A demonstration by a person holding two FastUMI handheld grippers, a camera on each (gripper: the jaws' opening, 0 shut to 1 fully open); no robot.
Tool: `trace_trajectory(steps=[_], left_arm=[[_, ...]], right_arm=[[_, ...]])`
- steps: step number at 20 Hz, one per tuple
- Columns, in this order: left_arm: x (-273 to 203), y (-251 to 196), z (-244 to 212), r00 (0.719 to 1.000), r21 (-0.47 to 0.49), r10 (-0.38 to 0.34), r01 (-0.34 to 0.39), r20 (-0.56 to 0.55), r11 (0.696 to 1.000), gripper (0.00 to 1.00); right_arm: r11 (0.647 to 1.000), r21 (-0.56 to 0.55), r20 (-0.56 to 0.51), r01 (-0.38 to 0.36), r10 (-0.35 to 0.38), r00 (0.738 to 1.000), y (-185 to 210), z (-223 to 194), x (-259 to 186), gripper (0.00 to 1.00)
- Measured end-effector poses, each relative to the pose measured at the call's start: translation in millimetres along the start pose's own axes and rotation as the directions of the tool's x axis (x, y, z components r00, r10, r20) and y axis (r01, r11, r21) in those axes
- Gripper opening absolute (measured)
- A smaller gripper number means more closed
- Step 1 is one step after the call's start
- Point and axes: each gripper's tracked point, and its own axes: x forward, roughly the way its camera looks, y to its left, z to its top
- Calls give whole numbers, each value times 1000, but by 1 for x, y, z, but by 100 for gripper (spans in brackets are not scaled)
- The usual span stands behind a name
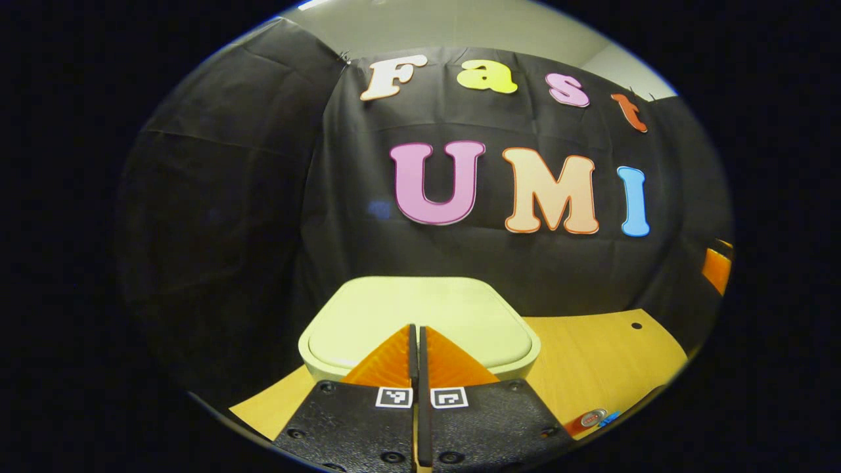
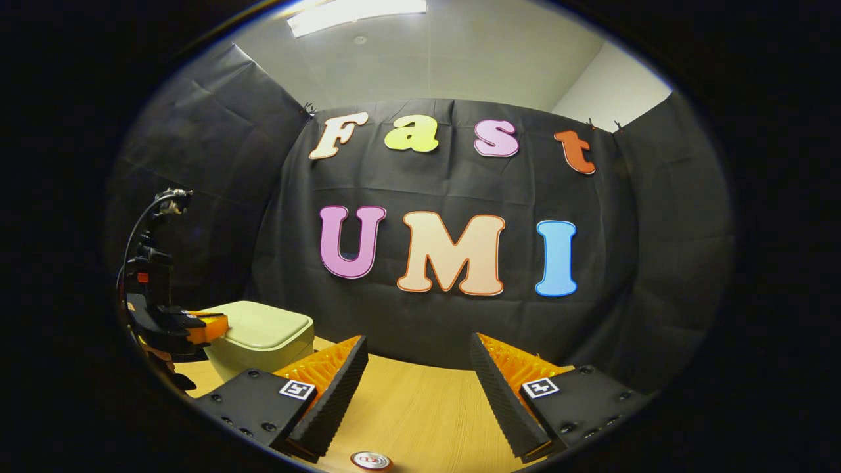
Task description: Press the lid of the desktop garbage bin to open it, pick up the crumpled paper on the desktop and throw it into the bin, then pick up the pop can on the desktop and drop it into the bin, and finally close the garbage bin lid.
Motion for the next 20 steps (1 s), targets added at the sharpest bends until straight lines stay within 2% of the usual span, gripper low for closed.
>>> trace_trajectory(steps=[2,3,6,11,12,15,16,19,20], left_arm=[[-3,-1,3,1000,-62,-9,9,14,998,0],[-5,0,13,997,-53,-11,15,75,998,0],[-7,-1,15,996,35,16,-19,86,999,0],[-25,-50,60,974,11,-104,104,201,995,0],[-27,-54,62,972,9,-107,107,209,994,13],[-33,-75,60,971,4,-125,127,203,992,14],[-37,-81,59,970,10,-136,137,201,991,22],[-45,-101,63,963,39,-159,154,216,987,30],[-49,-110,64,960,47,-170,164,222,985,41]], right_arm=[[1000,7,1,-3,3,1000,-2,0,-2,98],[1000,15,6,-2,2,1000,-7,2,-1,98],[999,28,19,18,-19,1000,-30,12,-1,98],[997,36,3,70,-70,998,-78,8,-4,100],[996,41,-12,74,-74,997,-85,3,-4,100],[996,51,-52,75,-72,996,-99,-13,-9,98],[996,54,-61,70,-67,996,-102,-19,-9,98],[997,47,-130,55,-49,990,-110,-52,-12,98],[998,48,-159,50,-42,986,-112,-65,-13,98]])
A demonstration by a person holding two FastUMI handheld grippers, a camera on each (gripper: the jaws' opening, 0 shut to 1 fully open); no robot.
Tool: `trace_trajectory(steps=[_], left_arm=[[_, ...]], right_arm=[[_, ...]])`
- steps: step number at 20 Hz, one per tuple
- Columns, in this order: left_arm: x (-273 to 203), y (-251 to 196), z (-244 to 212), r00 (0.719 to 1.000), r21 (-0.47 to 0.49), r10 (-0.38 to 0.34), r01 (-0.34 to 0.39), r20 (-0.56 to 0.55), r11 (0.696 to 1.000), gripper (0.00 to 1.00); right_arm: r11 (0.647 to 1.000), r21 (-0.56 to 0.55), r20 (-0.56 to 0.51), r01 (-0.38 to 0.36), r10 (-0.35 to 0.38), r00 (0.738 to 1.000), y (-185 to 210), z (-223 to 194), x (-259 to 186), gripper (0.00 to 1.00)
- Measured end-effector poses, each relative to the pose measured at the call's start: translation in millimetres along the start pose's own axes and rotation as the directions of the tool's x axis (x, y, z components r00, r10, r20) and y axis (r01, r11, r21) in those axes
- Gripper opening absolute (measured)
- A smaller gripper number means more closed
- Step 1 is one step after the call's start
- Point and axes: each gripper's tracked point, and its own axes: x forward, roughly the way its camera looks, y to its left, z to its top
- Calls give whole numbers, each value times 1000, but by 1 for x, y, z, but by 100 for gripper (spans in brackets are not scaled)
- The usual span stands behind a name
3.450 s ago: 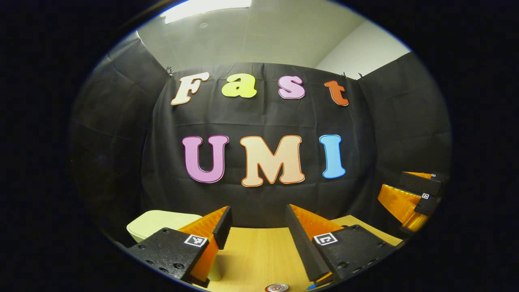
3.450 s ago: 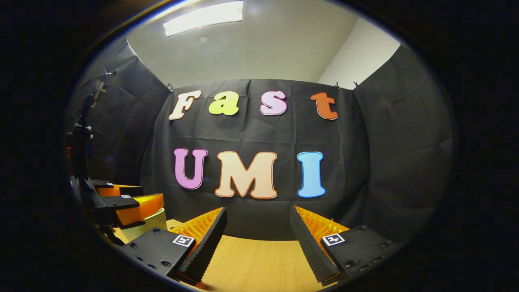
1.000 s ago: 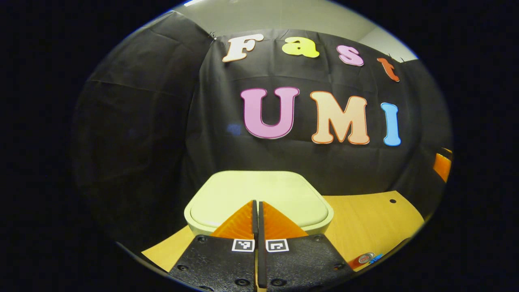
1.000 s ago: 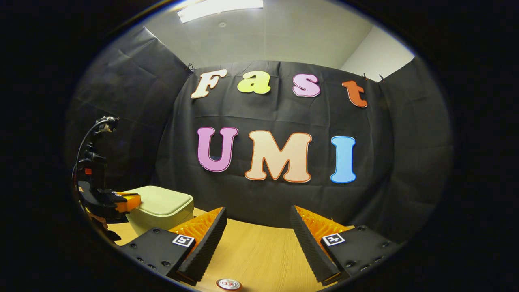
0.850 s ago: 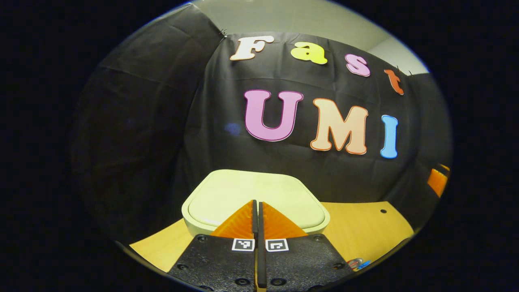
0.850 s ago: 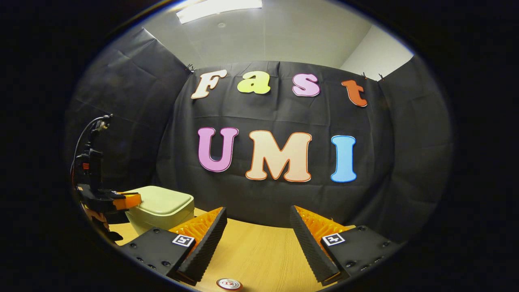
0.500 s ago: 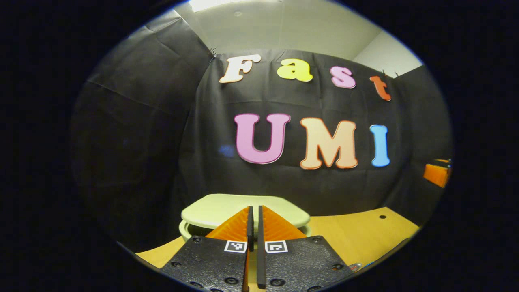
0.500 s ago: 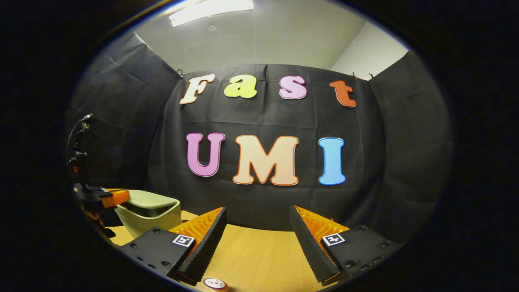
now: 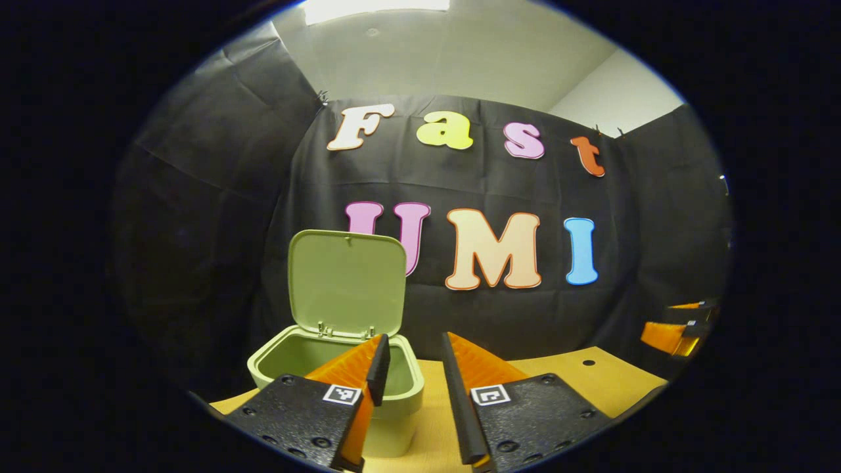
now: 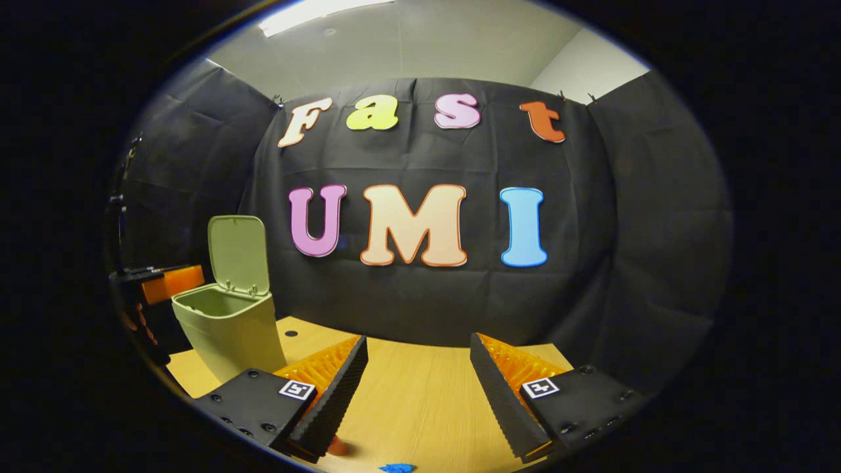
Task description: Press the lid of the desktop garbage bin to open it, pick up the crumpled paper on the desktop and throw it into the bin, then pick up the pop can on the desktop and drop it into the bin, and finally close the garbage bin lid.
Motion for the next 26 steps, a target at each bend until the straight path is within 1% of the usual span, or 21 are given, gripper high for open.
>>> trace_trajectory(steps=[2,3,4,5,6,8,9,10,12,14,17,18,19,20,23,25,26], left_arm=[[-4,-14,6,1000,13,-16,16,17,1000,61],[-5,-22,9,999,23,-25,25,25,999,64],[-7,-29,9,999,34,-32,31,28,999,69],[-9,-35,12,999,47,-39,37,33,998,72],[-10,-42,14,998,55,-45,42,37,998,82],[-14,-54,16,997,65,-59,56,42,996,86],[-14,-57,17,997,65,-61,58,43,996,86],[-15,-61,17,997,64,-63,60,41,996,87],[-17,-65,20,997,59,-60,57,41,997,92],[-19,-66,26,997,67,-51,48,53,997,92],[-24,-60,31,997,94,-35,28,69,995,93],[-25,-57,35,997,99,-29,22,73,995,93],[-25,-56,34,997,101,-26,19,70,995,93],[-27,-53,34,998,102,-17,10,67,995,92],[-30,-39,33,998,104,11,-17,61,994,92],[-32,-32,32,998,104,26,-31,57,994,93],[-32,-31,33,998,106,29,-35,54,994,92]], right_arm=[[1000,0,-52,-9,9,999,-4,-25,2,98],[1000,-2,-78,-16,16,997,-6,-38,2,98],[1000,-6,-104,-24,23,994,-7,-50,4,100],[999,-11,-129,-32,30,991,-8,-64,4,99],[999,-16,-155,-39,36,987,-9,-76,4,98],[998,-27,-203,-50,43,978,-11,-101,4,98],[998,-30,-227,-58,50,973,-11,-114,4,100],[997,-32,-255,-68,57,965,-10,-126,3,98],[995,-32,-312,-91,77,947,-6,-154,0,98],[993,-21,-368,-113,97,925,-2,-183,-6,99],[993,11,-442,-116,109,890,2,-222,-13,99],[993,13,-469,-117,109,877,3,-233,-16,100],[993,11,-496,-118,108,862,5,-247,-19,99],[993,9,-520,-121,108,847,6,-258,-21,100],[991,13,-584,-134,116,803,13,-290,-31,99],[989,11,-626,-148,122,770,16,-309,-38,99],[987,11,-641,-157,128,757,17,-315,-41,99]])
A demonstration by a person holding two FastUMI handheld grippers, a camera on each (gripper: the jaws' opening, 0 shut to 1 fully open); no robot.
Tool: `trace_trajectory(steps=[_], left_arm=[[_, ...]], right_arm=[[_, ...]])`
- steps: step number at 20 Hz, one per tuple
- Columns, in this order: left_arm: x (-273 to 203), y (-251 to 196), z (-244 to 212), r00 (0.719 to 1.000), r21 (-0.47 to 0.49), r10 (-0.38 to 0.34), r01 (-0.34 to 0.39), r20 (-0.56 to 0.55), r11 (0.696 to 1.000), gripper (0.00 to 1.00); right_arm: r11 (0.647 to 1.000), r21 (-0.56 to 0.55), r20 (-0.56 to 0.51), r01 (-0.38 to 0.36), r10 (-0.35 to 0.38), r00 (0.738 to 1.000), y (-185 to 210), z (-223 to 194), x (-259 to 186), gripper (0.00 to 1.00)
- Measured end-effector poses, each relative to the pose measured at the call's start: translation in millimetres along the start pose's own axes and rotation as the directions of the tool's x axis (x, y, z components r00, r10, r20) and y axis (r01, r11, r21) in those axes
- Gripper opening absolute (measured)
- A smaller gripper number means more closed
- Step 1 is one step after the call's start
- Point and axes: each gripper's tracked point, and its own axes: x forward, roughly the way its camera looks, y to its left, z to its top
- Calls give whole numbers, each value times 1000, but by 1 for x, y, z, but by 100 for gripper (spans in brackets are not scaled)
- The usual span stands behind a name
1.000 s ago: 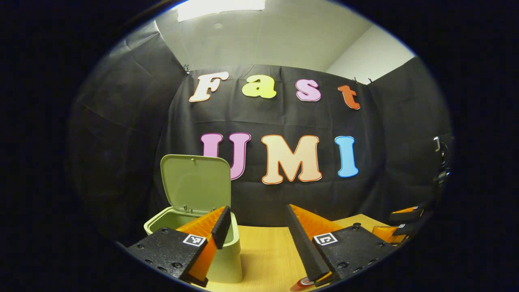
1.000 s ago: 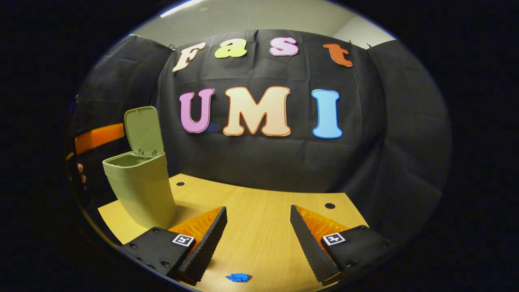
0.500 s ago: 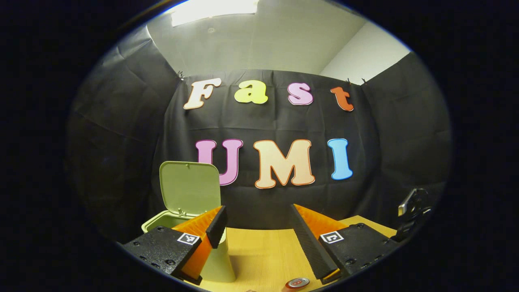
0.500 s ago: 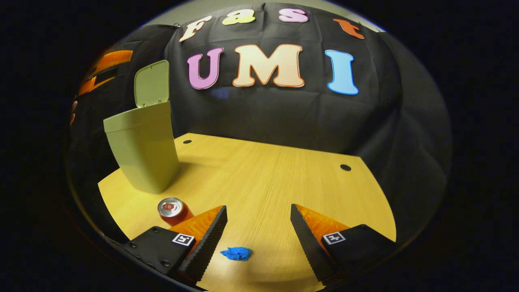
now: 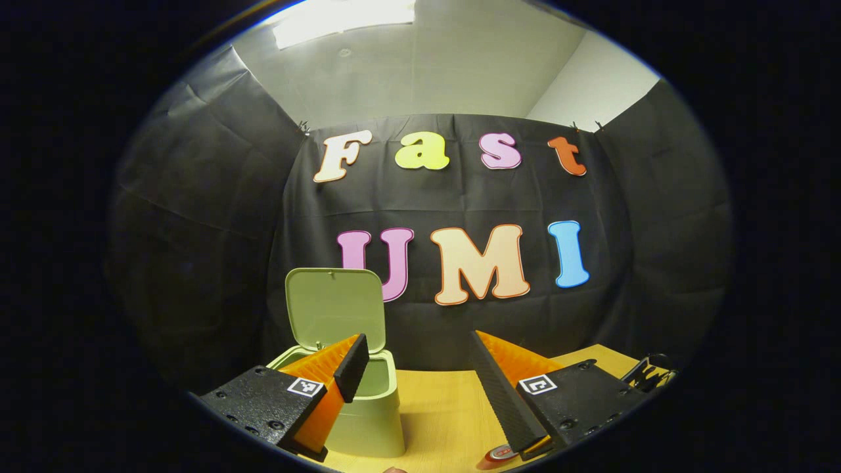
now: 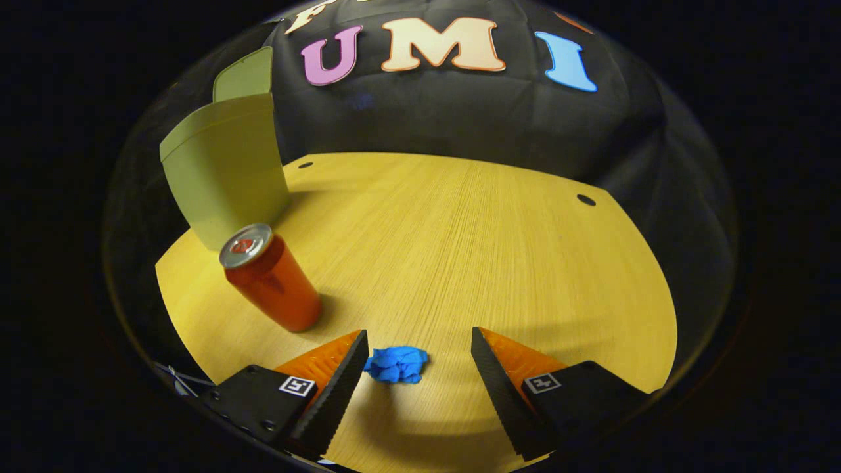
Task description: Press the lid of the desktop garbage bin to open it, pick up the crumpled paper on the desktop and throw it into the bin, then pick up the pop can on the desktop and drop it into the bin, and finally close the garbage bin lid.
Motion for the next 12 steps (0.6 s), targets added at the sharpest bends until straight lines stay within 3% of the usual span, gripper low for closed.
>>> trace_trajectory(steps=[4,6,9,10,11,12], left_arm=[[-1,8,-6,1000,10,12,-11,-15,1000,92],[-1,8,-10,1000,11,13,-13,-25,1000,92],[0,8,-9,1000,15,10,-9,-27,1000,93],[1,7,-8,1000,15,8,-7,-24,1000,93],[1,7,-9,1000,14,5,-4,-23,1000,93],[2,7,-9,1000,13,3,-3,-24,1000,92]], right_arm=[[1000,-6,-34,-23,23,999,5,-14,8,95],[999,10,-41,-47,48,998,13,-13,8,77],[999,30,-42,-44,46,998,10,-13,8,18],[998,43,-47,-43,45,998,9,-12,9,16],[997,60,-54,-46,49,997,10,-12,9,5],[996,74,-62,-51,56,997,11,-11,8,5]])
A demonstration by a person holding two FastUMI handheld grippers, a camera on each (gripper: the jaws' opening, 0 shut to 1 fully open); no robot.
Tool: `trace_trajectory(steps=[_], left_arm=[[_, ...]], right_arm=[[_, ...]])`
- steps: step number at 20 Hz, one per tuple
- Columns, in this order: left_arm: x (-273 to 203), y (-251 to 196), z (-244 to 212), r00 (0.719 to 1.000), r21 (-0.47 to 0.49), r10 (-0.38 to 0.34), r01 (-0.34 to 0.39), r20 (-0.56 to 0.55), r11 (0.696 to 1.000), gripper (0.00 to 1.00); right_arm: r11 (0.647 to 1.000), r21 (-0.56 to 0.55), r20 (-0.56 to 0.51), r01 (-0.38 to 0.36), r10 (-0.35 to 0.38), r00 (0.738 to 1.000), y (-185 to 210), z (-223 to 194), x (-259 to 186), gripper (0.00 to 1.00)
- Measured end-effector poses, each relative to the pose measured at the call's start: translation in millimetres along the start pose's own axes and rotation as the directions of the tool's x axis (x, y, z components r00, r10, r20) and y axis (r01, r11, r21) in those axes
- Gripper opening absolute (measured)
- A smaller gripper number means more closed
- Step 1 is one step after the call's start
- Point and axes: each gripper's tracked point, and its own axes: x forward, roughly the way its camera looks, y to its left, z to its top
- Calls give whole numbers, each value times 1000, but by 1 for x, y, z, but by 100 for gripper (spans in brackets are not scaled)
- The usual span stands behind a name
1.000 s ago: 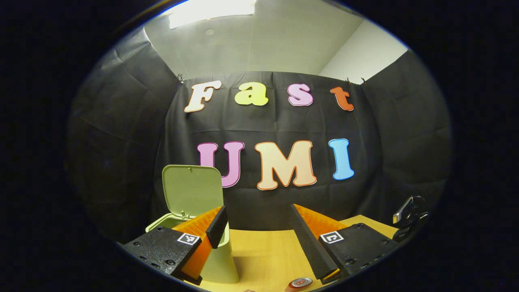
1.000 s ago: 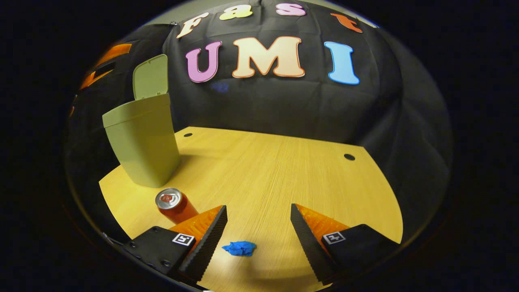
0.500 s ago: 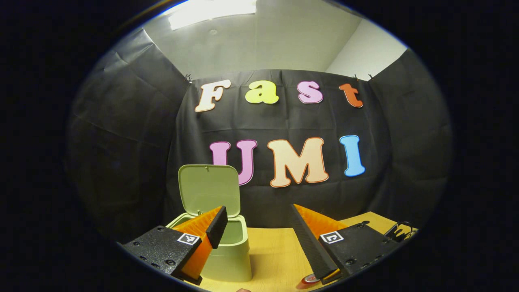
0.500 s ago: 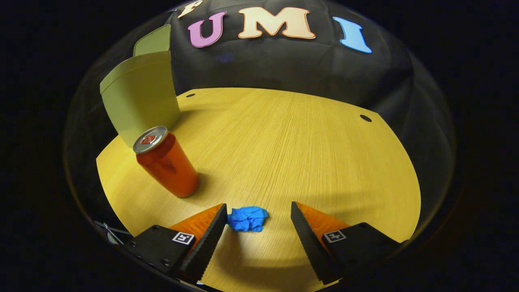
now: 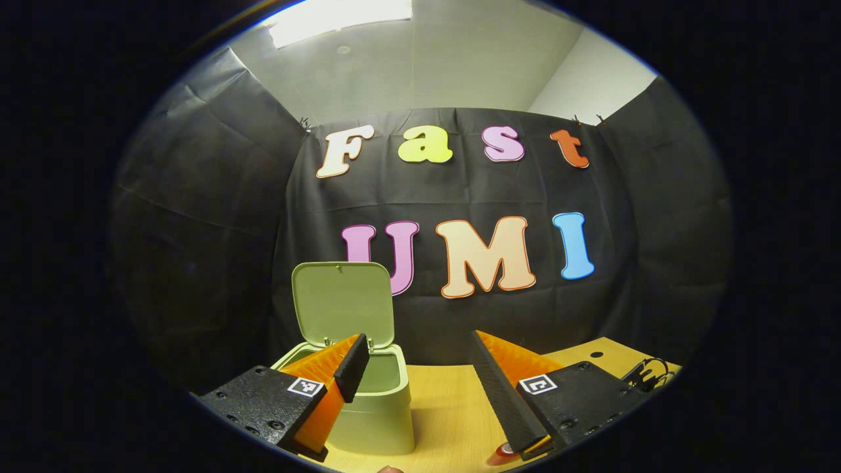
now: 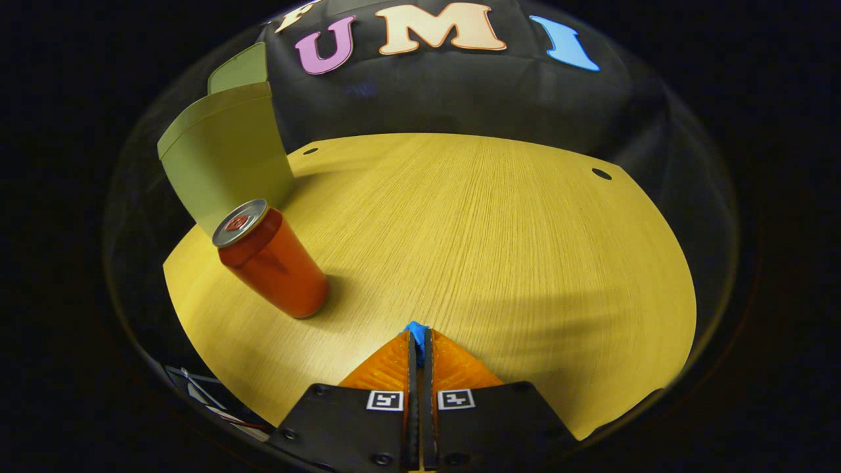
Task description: Press the lid of the desktop garbage bin to open it, pick up the crumpled paper on the desktop and throw it into the bin, then pick up the pop can on the desktop and drop it into the bin, and finally close the garbage bin lid.
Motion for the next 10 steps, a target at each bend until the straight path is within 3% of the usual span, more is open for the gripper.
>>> trace_trajectory(steps=[5,10], left_arm=[[1,6,2,1000,-7,6,-6,8,1000,93],[1,16,1,1000,-25,17,-17,8,1000,93]], right_arm=[[1000,11,118,12,-14,993,-2,59,-16,5],[1000,-18,284,6,-1,959,11,140,-42,5]])
